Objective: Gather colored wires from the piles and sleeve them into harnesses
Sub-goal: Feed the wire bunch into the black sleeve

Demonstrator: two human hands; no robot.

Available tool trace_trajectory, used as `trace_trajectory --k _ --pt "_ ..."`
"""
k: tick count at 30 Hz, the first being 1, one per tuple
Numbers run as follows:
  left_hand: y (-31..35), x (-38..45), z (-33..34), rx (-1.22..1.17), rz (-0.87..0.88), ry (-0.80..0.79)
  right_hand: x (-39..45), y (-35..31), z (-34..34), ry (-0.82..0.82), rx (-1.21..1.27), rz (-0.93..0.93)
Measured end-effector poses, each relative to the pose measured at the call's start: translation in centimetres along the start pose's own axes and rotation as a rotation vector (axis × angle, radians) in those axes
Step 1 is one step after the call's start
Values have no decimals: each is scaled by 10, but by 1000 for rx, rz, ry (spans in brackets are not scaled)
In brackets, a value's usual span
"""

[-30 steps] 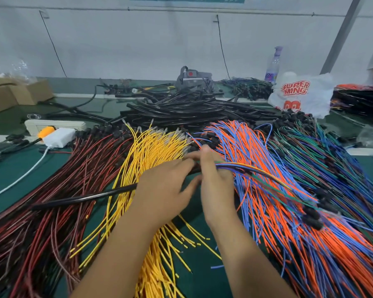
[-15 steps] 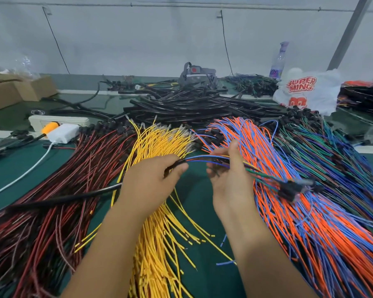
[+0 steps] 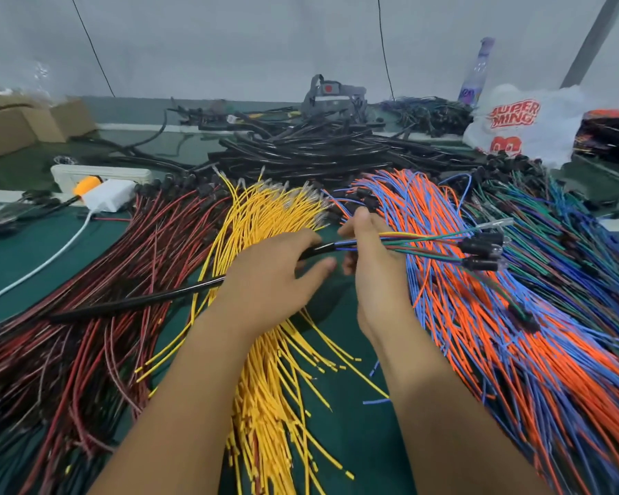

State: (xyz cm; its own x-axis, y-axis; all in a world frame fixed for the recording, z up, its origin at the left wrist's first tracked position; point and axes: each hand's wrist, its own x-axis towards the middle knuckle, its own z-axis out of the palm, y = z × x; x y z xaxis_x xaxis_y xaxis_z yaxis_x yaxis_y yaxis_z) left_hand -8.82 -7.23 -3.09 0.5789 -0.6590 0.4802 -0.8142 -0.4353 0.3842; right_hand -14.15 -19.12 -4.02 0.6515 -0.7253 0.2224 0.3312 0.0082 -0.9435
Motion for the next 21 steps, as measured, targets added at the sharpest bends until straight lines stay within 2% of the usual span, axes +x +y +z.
trace_trajectory --k 3,5,8,11,16,21 --pt "-2 3 1 -15 41 44 2 -3 -3 69 97 71" --pt "-5 5 0 17 51 64 2 -3 -3 41 170 109" --pt "-9 4 -3 71 68 98 2 -1 -2 -3 159 121" --pt "-9 2 -2 48 38 61 3 1 -3 -9 125 124" --pt "-6 2 -1 82 103 109 2 2 -4 -69 67 74" --pt "-4 2 -2 109 160 150 2 1 -5 17 50 103"
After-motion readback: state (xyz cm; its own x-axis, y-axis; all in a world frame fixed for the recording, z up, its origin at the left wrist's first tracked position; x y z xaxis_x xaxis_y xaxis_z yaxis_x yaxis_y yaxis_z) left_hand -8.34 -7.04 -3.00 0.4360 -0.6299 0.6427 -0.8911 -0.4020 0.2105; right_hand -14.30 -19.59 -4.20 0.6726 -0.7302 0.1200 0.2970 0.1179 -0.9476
